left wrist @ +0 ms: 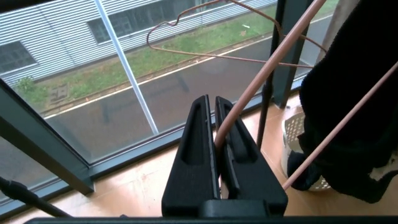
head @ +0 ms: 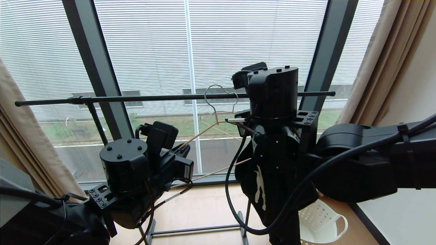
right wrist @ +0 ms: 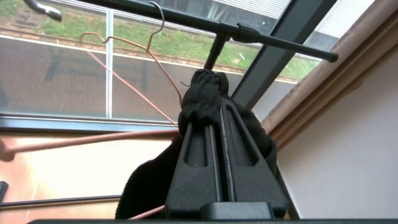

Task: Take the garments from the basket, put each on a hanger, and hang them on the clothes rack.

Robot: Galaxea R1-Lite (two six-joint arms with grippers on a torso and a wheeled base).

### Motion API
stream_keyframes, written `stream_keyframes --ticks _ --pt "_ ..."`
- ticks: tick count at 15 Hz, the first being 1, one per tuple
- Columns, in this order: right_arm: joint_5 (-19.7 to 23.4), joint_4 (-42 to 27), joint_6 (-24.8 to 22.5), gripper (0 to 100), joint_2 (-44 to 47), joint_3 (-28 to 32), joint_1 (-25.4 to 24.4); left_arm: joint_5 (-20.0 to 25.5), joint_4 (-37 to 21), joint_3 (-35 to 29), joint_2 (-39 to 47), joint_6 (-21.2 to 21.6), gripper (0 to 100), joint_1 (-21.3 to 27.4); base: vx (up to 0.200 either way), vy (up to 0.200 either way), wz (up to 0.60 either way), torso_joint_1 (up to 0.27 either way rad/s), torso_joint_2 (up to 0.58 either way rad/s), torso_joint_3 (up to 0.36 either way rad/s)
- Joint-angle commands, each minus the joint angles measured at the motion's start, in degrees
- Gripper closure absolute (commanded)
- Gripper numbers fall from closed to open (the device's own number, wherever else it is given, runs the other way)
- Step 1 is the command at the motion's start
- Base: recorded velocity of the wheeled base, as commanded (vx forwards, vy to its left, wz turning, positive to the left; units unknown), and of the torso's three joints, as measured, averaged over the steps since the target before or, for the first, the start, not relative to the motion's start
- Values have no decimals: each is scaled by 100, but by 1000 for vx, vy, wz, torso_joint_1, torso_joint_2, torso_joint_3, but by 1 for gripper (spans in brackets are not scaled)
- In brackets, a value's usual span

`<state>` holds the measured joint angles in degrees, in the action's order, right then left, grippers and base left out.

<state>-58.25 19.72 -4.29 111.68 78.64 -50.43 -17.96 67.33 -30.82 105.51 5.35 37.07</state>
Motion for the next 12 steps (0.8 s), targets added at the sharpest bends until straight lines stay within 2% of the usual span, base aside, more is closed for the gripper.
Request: stream_keyframes --ticks 1,5,9,12 --pt "-2 5 34 100 -32 -7 16 20 219 225 -13 19 100 28 0 0 0 0 0 0" --pt "-2 5 42 100 -111 64 315 91 984 656 -110 45 100 28 0 0 0 0 0 0" --pt "-2 5 42 100 -120 72 455 337 1002 647 -400 27 100 -51 0 0 0 0 0 0" --pt "-2 5 60 100 -94 81 367 302 1002 419 -101 36 100 -68 0 0 0 0 0 0"
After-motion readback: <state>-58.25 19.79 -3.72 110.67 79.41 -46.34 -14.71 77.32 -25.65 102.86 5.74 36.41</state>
